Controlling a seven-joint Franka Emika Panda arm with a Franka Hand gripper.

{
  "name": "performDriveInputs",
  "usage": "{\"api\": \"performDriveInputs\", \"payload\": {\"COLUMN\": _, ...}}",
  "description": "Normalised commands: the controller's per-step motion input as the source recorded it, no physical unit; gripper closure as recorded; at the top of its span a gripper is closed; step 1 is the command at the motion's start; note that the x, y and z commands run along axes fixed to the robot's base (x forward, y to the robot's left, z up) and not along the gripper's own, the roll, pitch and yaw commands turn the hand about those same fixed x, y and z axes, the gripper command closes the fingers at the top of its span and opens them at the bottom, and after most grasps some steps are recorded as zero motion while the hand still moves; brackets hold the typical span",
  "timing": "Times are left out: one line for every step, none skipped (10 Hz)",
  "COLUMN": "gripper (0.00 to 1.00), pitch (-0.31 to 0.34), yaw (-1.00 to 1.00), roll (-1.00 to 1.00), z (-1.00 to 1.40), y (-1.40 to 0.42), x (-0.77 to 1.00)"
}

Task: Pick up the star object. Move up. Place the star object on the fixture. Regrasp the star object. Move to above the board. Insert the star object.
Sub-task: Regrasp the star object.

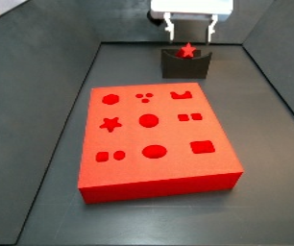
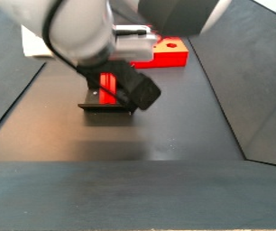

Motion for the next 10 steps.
{"api": "performDriveInputs", "payload": {"gripper": 0.00, "pitch": 0.042, "yaw": 0.02, "roll": 0.07, "z": 1.00, "y": 0.00, "x": -0.04}}
{"api": "performDriveInputs", "payload": {"gripper": 0.00, "pitch": 0.063, "yaw": 0.01, "roll": 0.06, "z": 0.93, "y": 0.00, "x": -0.04}}
{"api": "performDriveInputs", "payload": {"gripper": 0.00, "pitch": 0.068, "yaw": 0.00, "roll": 0.05, "z": 0.76, "y": 0.00, "x": -0.03}}
{"api": "performDriveInputs", "payload": {"gripper": 0.00, "pitch": 0.073, "yaw": -0.01, "roll": 0.04, "z": 0.51, "y": 0.01, "x": -0.03}}
{"api": "performDriveInputs", "payload": {"gripper": 0.00, "pitch": 0.075, "yaw": -0.02, "roll": 0.04, "z": 0.39, "y": 0.01, "x": -0.03}}
{"api": "performDriveInputs", "payload": {"gripper": 0.00, "pitch": 0.055, "yaw": 0.02, "roll": 1.00, "z": 0.79, "y": -0.83, "x": -0.12}}
{"api": "performDriveInputs", "payload": {"gripper": 0.00, "pitch": 0.053, "yaw": 0.02, "roll": 1.00, "z": 0.70, "y": -0.82, "x": -0.12}}
{"api": "performDriveInputs", "payload": {"gripper": 0.00, "pitch": 0.040, "yaw": 0.02, "roll": 1.00, "z": 0.51, "y": -0.67, "x": -0.12}}
{"api": "performDriveInputs", "payload": {"gripper": 0.00, "pitch": 0.034, "yaw": 0.02, "roll": 1.00, "z": 0.38, "y": -0.57, "x": -0.13}}
{"api": "performDriveInputs", "payload": {"gripper": 0.00, "pitch": 0.028, "yaw": 0.02, "roll": 1.00, "z": 0.12, "y": -0.36, "x": -0.10}}
